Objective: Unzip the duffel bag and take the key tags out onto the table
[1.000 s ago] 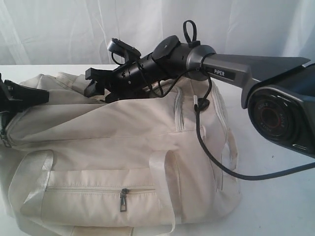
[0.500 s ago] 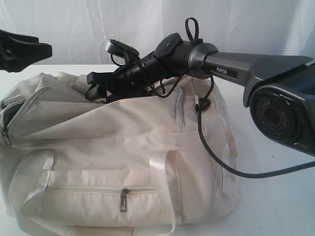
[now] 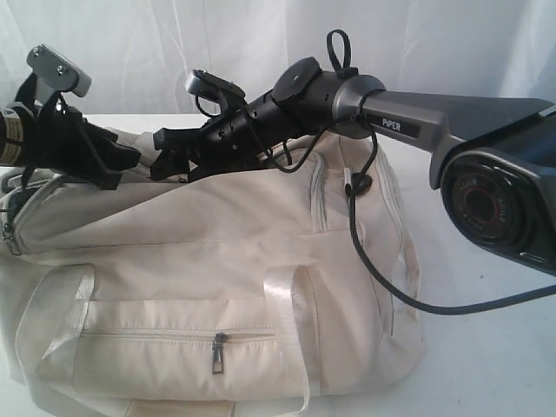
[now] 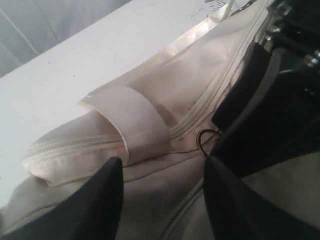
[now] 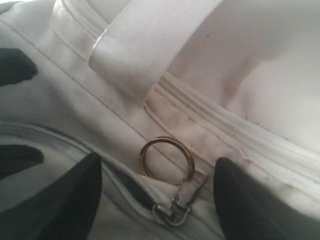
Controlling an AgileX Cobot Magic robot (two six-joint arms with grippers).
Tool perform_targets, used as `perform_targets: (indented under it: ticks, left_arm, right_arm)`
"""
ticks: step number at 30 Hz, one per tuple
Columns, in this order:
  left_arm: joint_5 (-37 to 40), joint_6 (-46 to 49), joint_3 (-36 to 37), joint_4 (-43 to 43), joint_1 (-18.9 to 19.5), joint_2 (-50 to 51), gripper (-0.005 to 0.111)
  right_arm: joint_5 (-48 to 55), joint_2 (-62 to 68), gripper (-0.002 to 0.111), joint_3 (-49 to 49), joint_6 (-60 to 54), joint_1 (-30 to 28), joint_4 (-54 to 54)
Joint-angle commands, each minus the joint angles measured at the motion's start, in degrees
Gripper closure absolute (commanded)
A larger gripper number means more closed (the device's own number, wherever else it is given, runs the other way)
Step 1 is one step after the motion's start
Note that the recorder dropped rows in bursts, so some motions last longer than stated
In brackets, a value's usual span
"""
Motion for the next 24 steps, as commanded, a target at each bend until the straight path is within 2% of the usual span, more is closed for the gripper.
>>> perform_targets:
  ticks: [1,11,24]
  left_arm:
    - [1.17,-4.52,0.50,1.01,-0.21,1.64,0.053]
    - [1.43,-3.77,3.52,1.01,-0.11,2.01,0.053]
    - [1.27,-3.88,3.52,1.01,-0.11,2.01,0.053]
  right_arm:
    - [1.26,-0.45,0.047,0.44,-0.52,-0.79,-2.92]
    - [-7.44,-0.90,0.047,0.44,-0.52,-1.05,-2.90]
    - [-9.02,-0.42,0.047,0.44,-5.29,0.43,-2.72]
